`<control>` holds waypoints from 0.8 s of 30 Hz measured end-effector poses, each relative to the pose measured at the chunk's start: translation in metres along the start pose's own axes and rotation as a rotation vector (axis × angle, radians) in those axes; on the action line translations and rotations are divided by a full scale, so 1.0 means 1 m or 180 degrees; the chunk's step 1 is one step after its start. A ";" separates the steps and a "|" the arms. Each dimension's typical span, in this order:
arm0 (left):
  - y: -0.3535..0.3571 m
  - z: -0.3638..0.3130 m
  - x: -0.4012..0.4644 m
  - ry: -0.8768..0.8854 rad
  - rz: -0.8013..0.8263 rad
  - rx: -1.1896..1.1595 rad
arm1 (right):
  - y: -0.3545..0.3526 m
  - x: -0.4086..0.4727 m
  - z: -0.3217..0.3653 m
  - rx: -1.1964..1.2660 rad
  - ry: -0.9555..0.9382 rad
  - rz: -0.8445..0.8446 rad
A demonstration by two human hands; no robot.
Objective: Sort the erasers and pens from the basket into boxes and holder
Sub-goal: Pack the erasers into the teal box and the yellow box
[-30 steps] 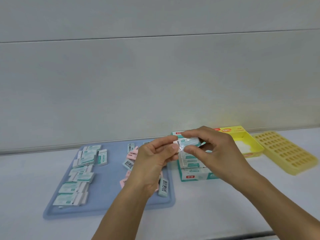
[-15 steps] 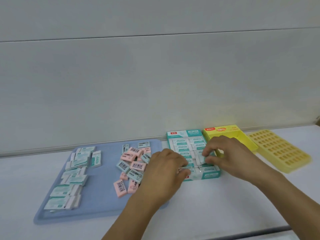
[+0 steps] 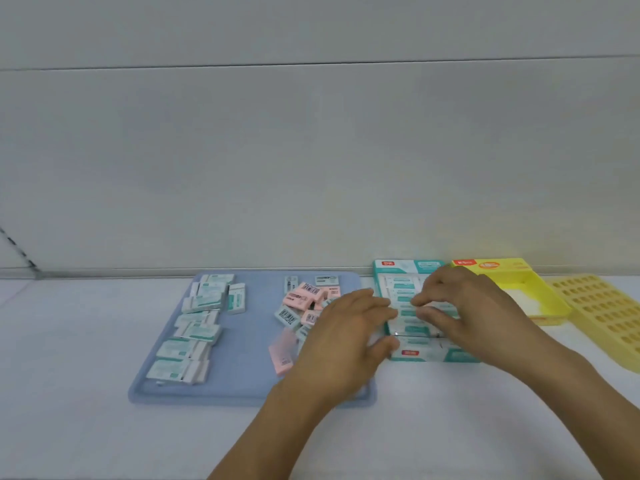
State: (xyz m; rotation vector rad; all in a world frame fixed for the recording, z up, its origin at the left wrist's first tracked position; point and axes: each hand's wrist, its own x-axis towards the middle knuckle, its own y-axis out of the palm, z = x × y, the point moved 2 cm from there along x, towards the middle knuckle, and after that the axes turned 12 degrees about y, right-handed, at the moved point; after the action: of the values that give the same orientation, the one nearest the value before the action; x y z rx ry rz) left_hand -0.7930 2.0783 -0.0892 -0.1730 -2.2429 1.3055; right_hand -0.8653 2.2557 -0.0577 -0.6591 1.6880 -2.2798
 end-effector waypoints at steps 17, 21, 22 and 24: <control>-0.138 0.118 -0.159 -0.2561 0.0313 0.0657 | 0.096 0.063 0.256 0.0465 -0.0521 0.1430; -0.142 0.121 -0.151 -0.2665 0.0500 0.0872 | 0.096 0.067 0.261 0.0605 -0.0287 0.1494; -0.142 0.122 -0.151 -0.2701 0.0488 0.0836 | 0.096 0.067 0.261 0.0629 -0.0286 0.1491; -0.142 0.126 -0.152 -0.2761 0.0401 0.0686 | 0.096 0.065 0.259 0.0751 -0.0255 0.1447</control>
State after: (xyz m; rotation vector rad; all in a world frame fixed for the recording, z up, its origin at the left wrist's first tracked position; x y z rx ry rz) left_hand -0.7057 1.8517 -0.0775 0.4200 -2.7655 1.9396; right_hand -0.8053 1.9786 -0.0735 -0.2748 1.3361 -2.0468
